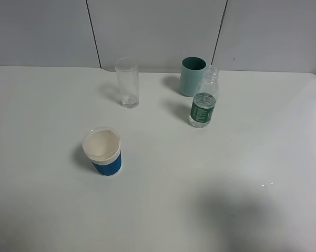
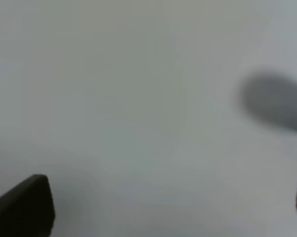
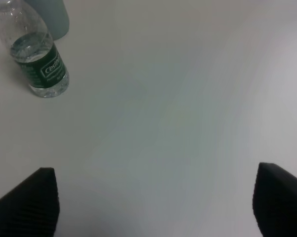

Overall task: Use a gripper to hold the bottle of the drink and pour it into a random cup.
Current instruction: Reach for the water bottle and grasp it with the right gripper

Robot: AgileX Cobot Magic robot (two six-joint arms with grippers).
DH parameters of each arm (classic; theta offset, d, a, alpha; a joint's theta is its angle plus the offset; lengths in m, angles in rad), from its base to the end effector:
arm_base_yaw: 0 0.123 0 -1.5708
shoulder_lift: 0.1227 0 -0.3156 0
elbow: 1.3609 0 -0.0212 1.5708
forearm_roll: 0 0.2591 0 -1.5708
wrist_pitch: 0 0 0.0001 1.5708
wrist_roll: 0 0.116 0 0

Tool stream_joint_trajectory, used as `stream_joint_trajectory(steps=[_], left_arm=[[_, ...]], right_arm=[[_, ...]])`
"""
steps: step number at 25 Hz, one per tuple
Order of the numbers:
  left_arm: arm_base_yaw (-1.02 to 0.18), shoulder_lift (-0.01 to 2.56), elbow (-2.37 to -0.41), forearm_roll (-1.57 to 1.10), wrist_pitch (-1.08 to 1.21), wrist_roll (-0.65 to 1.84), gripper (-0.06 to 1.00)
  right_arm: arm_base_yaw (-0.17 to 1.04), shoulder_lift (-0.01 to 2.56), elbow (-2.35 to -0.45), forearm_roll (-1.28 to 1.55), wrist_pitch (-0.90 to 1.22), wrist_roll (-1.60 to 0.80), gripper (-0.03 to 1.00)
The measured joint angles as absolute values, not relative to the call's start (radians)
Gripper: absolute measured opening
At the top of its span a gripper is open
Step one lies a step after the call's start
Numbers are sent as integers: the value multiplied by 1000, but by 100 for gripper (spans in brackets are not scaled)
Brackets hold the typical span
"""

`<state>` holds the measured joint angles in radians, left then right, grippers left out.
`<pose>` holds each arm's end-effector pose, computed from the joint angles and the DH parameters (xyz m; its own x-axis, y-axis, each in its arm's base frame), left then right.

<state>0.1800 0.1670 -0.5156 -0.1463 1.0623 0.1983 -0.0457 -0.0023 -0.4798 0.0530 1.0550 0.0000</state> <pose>0.0193 -0.0115 0.2746 -0.5782 0.0222 -0.8156 -0.0027 0.9996 0.0291 -0.0038 0.0055 0.2643 -0.4655 0.0474 -0.8838 0.0171 0.9989 0.0446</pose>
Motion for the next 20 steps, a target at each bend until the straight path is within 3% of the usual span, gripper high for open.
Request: stream_joint_trajectory(steps=[20], left_arm=[[180, 167, -516, -146, 1062, 198, 99]], right_arm=[[-46, -2, -480, 53, 1055, 0, 78]])
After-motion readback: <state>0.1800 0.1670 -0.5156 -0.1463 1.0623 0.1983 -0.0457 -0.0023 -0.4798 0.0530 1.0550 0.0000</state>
